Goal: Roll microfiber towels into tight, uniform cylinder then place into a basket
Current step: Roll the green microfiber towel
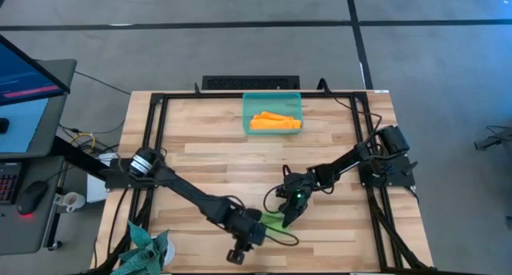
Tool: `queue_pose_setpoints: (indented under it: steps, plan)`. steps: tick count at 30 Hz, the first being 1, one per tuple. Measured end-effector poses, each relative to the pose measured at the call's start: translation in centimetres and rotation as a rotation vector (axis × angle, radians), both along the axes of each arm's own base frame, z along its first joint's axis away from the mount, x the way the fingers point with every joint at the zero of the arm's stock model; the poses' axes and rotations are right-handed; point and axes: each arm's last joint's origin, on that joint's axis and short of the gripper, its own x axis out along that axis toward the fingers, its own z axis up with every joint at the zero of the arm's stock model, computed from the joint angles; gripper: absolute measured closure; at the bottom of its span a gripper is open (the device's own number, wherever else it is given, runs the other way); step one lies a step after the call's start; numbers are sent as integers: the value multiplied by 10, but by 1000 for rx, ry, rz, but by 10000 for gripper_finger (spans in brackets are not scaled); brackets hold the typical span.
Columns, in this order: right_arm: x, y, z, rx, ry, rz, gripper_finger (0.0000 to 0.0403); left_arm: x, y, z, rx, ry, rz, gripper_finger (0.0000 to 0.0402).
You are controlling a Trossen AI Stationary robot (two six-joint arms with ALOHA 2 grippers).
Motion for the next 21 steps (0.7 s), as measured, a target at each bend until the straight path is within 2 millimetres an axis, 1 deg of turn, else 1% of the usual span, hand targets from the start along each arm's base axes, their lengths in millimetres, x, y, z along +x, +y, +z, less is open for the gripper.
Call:
queue_pose_setpoints:
  steps: [4,7,14,21]
  plan:
    - [0,0,0,6,0,13,369,4,8,-2,96,-34,71,319]
    - [0,0,0,1,-14,26,370,5,10,0,138,-71,75,319]
    - [0,0,0,-2,-24,34,369,5,16,-3,243,-75,148,319]
    - [-1,1,0,1,-16,34,369,5,17,-3,262,-81,167,319]
